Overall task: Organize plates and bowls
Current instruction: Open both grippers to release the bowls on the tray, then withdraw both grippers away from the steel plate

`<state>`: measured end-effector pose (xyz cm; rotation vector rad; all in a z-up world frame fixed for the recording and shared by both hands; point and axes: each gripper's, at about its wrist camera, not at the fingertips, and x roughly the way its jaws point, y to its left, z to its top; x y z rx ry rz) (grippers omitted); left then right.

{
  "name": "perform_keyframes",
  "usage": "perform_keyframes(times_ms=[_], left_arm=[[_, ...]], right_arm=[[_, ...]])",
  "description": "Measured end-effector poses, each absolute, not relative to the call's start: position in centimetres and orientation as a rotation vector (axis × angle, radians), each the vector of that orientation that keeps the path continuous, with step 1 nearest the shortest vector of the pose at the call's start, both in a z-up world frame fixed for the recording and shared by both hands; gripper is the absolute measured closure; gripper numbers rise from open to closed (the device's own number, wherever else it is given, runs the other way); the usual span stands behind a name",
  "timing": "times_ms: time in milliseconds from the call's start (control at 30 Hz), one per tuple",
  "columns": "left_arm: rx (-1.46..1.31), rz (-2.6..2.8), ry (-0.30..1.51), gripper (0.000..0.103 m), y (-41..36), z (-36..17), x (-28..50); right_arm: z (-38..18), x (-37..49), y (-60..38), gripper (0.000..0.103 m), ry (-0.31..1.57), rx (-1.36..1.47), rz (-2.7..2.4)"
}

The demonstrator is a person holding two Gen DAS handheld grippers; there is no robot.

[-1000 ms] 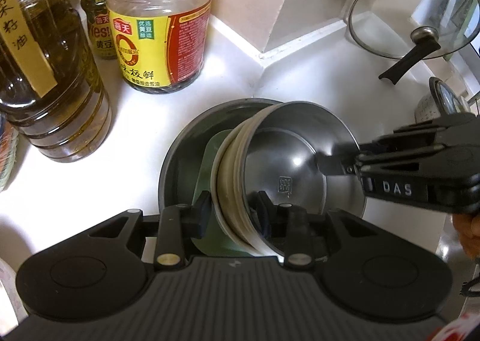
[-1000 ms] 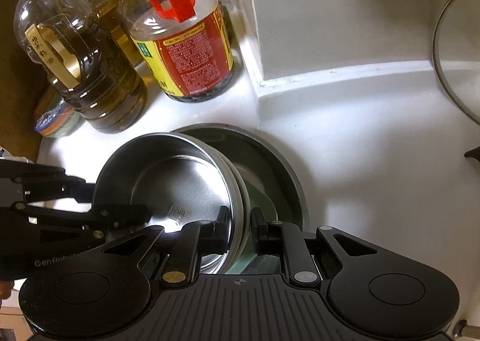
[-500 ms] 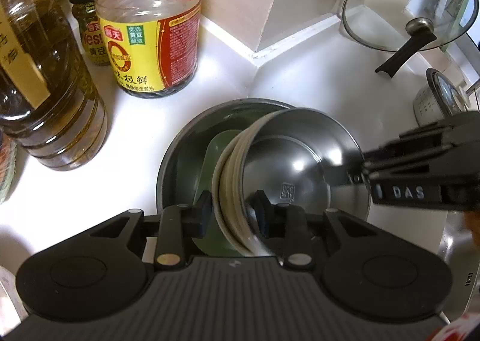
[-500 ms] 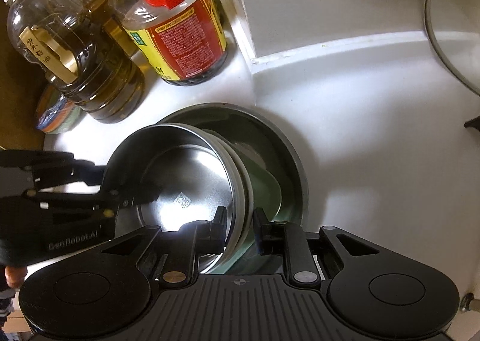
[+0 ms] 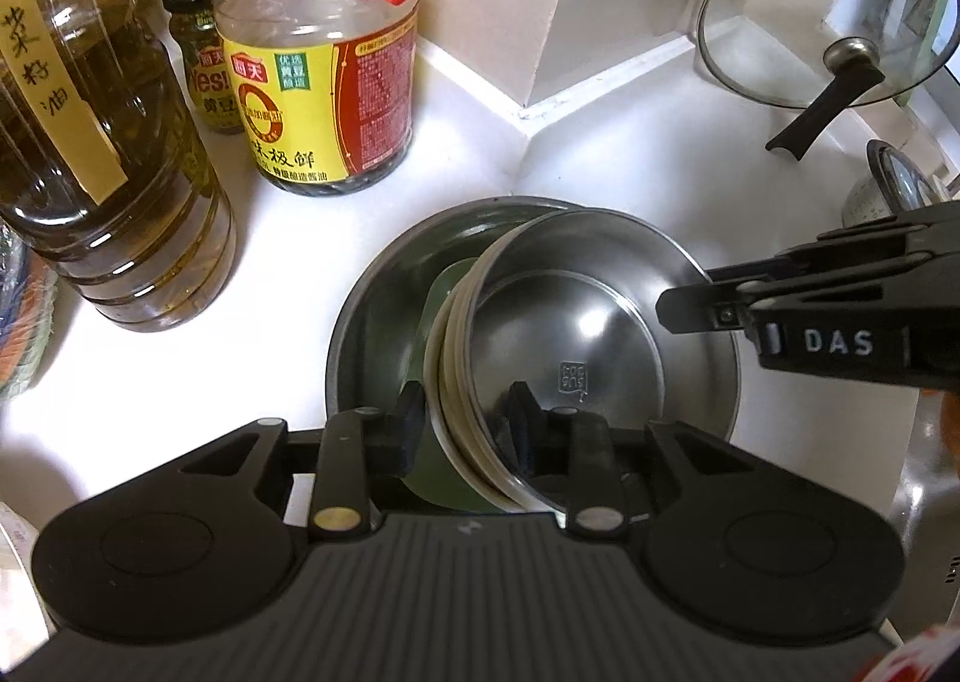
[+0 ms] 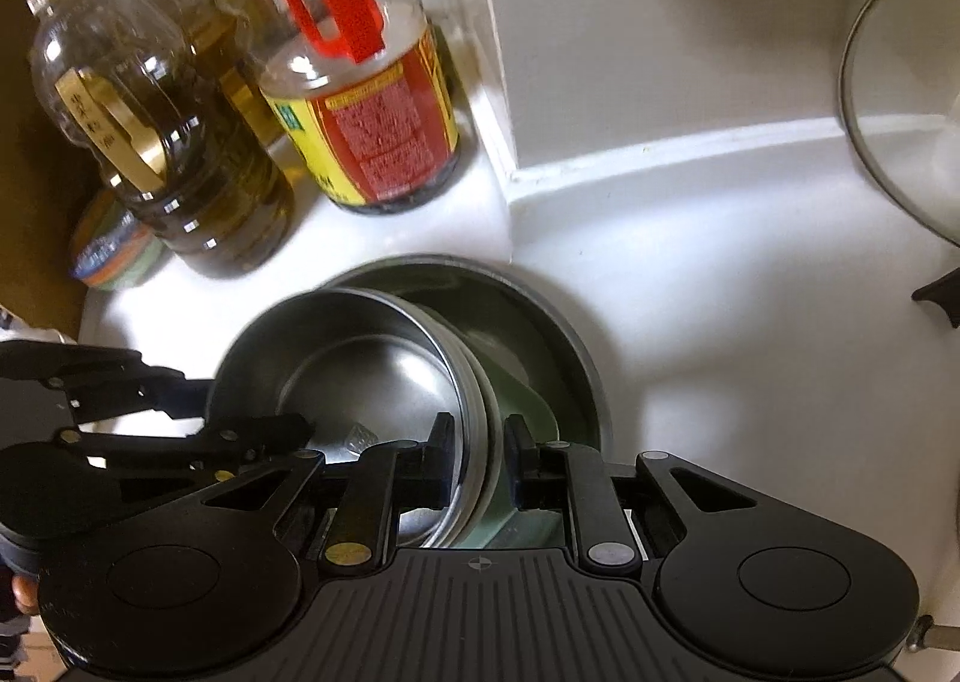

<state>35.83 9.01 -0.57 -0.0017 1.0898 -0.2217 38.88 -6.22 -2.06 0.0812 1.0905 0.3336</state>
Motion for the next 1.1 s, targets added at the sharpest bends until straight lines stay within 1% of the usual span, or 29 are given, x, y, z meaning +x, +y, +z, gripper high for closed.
perform_keyframes(times_ms=[33, 67, 100, 133, 167, 200, 233, 300, 333, 367, 500, 700, 1100], left_arm=[[0.002, -0.217, 1.082, 0.065, 9.0, -0.4, 35.7], [0.005, -0.209, 1.072, 0.057, 8.9, -0.2, 35.5], [0.010, -0.200, 1.061, 0.055, 8.9, 0.1, 35.3], [0.016, -0.191, 1.048, 0.055, 8.8, 0.3, 35.1], [0.021, -0.185, 1.035, 0.054, 8.8, 0.6, 34.8], [0.022, -0.178, 1.022, 0.049, 8.8, 1.0, 34.5], [0.022, -0.169, 1.005, 0.048, 8.9, 1.4, 34.2], [0.033, -0.151, 0.960, 0.046, 8.8, 2.3, 33.1], [0.040, -0.142, 0.939, 0.043, 8.7, 2.8, 32.4], [0.045, -0.134, 0.915, 0.036, 8.6, 3.2, 31.6], [0.074, -0.098, 0.839, 0.029, 8.1, 4.5, 28.0], [0.089, -0.046, 0.794, 0.028, 7.2, 4.7, 22.3], [0.053, -0.022, 0.819, 0.028, 7.1, 2.9, 15.3]], right_arm=[[-1.8, 38.6, -6.4, 0.082, 1.076, 0.097, 0.339], [-1.6, 38.3, -6.7, 0.075, 1.064, 0.110, 0.344], [-1.4, 37.9, -6.9, 0.070, 1.048, 0.125, 0.347], [-1.1, 37.5, -7.1, 0.057, 1.029, 0.137, 0.347], [-0.8, 36.8, -7.4, 0.047, 1.001, 0.148, 0.348], [-0.6, 36.3, -7.5, 0.045, 0.979, 0.154, 0.350], [-0.4, 35.7, -7.7, 0.043, 0.959, 0.160, 0.352], [0.1, 34.4, -8.3, 0.042, 0.920, 0.189, 0.359], [0.2, 33.7, -8.6, 0.041, 0.900, 0.205, 0.361], [0.4, 32.7, -8.9, 0.040, 0.874, 0.221, 0.359], [0.5, 29.2, -9.9, 0.038, 0.807, 0.239, 0.345], [-0.1, 24.2, -10.4, 0.037, 0.756, 0.214, 0.329], [-2.7, 16.8, -9.3, 0.037, 0.811, 0.252, 0.295]])
